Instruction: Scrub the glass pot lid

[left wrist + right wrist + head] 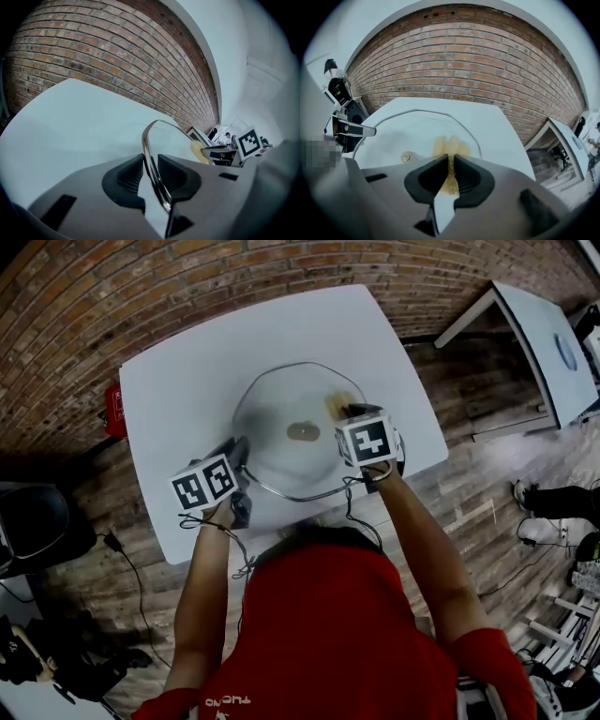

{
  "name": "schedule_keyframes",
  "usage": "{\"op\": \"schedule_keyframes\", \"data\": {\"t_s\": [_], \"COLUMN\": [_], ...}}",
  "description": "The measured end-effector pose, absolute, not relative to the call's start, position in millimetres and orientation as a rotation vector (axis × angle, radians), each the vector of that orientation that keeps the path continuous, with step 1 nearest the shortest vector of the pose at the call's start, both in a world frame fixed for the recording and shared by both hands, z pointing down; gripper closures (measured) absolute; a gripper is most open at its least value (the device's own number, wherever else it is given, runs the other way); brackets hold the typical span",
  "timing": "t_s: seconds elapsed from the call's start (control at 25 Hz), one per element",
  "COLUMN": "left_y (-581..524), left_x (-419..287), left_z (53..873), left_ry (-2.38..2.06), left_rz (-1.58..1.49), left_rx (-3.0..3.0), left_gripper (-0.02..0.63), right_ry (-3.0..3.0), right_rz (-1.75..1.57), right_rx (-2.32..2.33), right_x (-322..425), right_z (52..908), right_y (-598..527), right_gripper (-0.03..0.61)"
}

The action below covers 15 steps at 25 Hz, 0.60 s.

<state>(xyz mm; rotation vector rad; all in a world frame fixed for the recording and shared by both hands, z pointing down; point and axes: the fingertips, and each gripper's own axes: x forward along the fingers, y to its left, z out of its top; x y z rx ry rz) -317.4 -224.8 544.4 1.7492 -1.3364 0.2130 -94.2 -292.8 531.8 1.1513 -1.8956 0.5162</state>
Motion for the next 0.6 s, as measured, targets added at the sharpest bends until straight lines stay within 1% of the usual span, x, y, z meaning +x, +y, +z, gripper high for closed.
{"op": "schedule_keyframes", "data": {"t_s": [0.08,0.2,0.44,0.6], "left_y": [-225,-225,-222,-221], "left_x": [-317,-317,-317,-317], "left_z": [545,544,544,544], "left_ry": [-1.339,-1.347,-1.359,-1.367], "left_rz": [0.213,0.215,0.210,0.207], "left_rx": [1.747,1.744,1.733,1.726], "left_gripper": [0.508,0.509,0.509,0.508], "right_ry": [-1.886,-1.926,-2.112,-2.147], "right_rz": [0.530,0.545,0.608,0.604], "right_rx": [1.174,1.154,0.927,0.766], "right_x": [-84,-93,-164,-203], "right_z": [530,522,506,510], "right_y": [-292,-281,-215,-172], "right_gripper": [0.526,0.526,0.525,0.526]}}
